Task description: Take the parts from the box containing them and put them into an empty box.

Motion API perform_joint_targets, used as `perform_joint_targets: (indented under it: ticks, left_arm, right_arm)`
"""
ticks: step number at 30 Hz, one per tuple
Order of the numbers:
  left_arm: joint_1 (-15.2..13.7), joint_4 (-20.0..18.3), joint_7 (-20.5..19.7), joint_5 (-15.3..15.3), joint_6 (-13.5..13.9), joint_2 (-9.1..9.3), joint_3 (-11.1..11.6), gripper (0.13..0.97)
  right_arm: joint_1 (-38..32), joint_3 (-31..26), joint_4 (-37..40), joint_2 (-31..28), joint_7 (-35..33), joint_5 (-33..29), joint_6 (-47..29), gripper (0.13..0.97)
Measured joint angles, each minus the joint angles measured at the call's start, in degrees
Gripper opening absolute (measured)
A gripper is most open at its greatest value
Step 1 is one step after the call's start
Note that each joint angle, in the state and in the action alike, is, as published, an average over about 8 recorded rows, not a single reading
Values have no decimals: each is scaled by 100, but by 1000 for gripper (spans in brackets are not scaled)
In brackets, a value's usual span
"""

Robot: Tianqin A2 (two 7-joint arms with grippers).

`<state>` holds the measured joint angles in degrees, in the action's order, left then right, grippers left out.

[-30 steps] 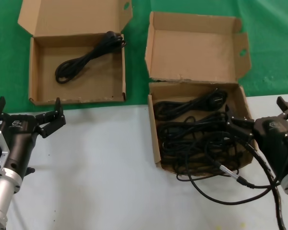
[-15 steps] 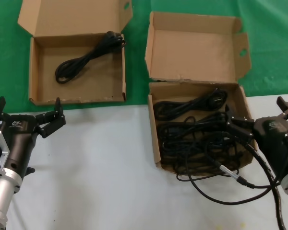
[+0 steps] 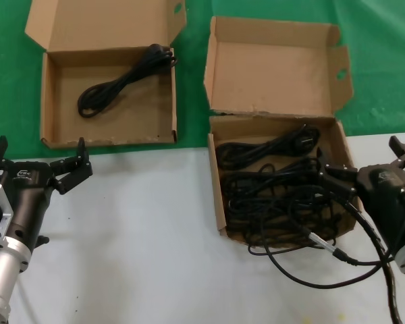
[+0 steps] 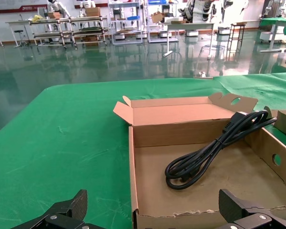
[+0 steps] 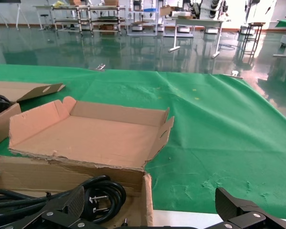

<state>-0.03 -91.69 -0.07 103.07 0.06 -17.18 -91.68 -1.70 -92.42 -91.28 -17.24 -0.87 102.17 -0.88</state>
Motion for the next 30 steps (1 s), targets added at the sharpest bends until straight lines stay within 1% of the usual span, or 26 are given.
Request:
perform_joint_targets:
  ticks: [30]
  left_arm:
    - [0, 0, 0, 0, 0, 0, 0, 966]
  right_arm:
    - [0, 0, 0, 0, 0, 0, 0, 966]
